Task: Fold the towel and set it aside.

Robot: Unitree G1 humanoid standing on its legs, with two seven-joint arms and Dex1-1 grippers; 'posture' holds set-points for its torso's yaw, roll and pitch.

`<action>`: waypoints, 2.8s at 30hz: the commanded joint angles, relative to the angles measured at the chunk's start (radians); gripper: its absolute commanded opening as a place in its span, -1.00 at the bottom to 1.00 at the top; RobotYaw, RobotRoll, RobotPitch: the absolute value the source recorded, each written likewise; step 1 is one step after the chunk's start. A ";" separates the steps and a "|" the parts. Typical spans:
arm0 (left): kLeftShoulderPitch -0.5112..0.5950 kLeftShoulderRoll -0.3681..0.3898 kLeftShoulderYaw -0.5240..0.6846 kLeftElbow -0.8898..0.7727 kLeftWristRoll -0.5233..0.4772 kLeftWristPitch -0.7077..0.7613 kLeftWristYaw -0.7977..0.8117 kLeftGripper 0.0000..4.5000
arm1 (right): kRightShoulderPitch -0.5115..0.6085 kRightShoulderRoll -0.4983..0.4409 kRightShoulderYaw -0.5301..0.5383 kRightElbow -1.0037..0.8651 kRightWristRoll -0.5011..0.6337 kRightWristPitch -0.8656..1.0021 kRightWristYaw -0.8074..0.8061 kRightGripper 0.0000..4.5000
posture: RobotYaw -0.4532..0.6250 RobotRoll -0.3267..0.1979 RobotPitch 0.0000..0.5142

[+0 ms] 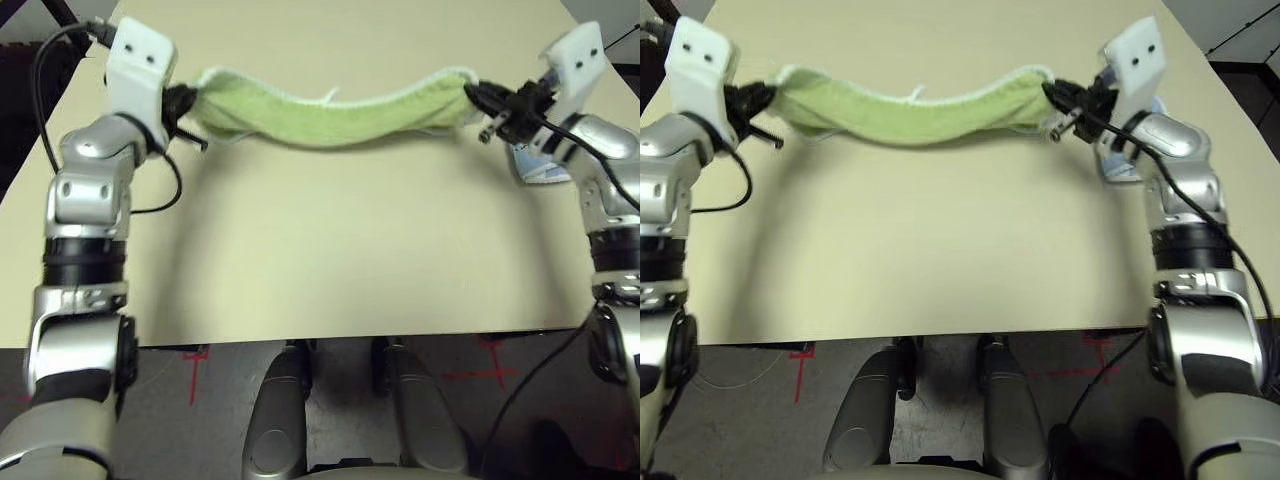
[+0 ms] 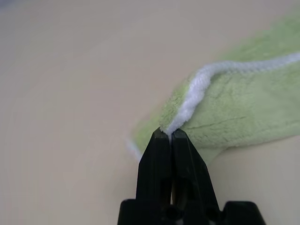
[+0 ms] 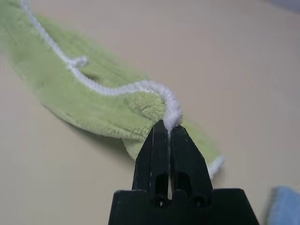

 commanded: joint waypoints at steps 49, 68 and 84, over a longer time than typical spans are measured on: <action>0.289 0.367 0.142 -0.095 -0.263 0.007 -0.406 -0.99 | 0.132 -0.227 0.061 0.052 -0.064 0.033 0.273 -1.00 | -0.06 0.25 0.19; 0.145 0.163 -0.005 -0.025 -0.128 -0.108 -0.189 -0.99 | 0.011 -0.050 0.065 0.230 -0.185 -0.195 -0.052 -1.00 | -0.09 0.25 0.20; 0.172 0.163 -0.055 -0.099 -0.083 -0.059 -0.191 -0.99 | -0.024 0.036 0.118 0.329 -0.276 -0.260 -0.111 -1.00 | -0.07 0.25 0.22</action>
